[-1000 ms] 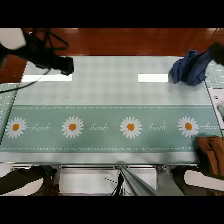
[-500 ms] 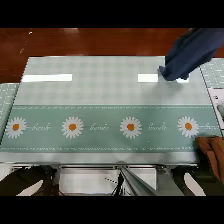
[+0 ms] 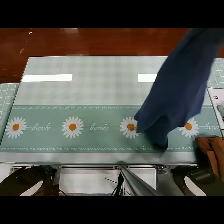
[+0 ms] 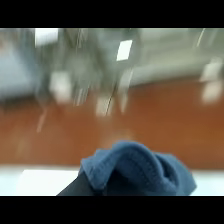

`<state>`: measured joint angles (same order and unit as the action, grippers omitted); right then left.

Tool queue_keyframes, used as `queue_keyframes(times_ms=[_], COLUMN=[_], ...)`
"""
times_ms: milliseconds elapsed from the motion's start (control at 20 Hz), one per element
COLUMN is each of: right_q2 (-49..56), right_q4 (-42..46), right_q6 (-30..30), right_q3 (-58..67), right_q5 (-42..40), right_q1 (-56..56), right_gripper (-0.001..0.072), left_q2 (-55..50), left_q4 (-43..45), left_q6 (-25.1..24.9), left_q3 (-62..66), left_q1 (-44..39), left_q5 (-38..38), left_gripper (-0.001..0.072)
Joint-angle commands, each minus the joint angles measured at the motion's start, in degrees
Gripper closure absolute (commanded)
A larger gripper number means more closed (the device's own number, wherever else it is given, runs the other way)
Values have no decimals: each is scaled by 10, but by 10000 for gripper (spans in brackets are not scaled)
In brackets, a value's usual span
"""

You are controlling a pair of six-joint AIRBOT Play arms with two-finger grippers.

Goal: Fold the shirts.

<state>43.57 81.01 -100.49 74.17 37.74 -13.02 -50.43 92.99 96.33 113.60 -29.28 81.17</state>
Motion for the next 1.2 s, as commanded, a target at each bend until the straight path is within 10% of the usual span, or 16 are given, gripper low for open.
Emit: queue_keyframes(times_ms=[0,350,450,500,850,1150], right_q2=[98,355,377,373,218,146], right_q4=[-61,-80,-55,-29,336,136], right_q6=[47,38,40,42,64,111], right_q3=[0,0,0,0,0,-60], right_q5=[81,-4,11,31,320,307], right_q1=[-114,-426,-440,-432,-207,240], right_gripper=[694,674,260,213,213,228], left_q2=[-7,-36,-38,-39,-38,40], left_q4=[0,0,1,1,0,0], left_q6=[13,15,15,15,36,76], left_q3=[-17,-28,-44,-57,-266,-565], left_q1=[0,0,1,1,1,52], left_q5=[14,43,49,50,51,21], left_gripper=[-10,-10,-10,-10,-9,113])
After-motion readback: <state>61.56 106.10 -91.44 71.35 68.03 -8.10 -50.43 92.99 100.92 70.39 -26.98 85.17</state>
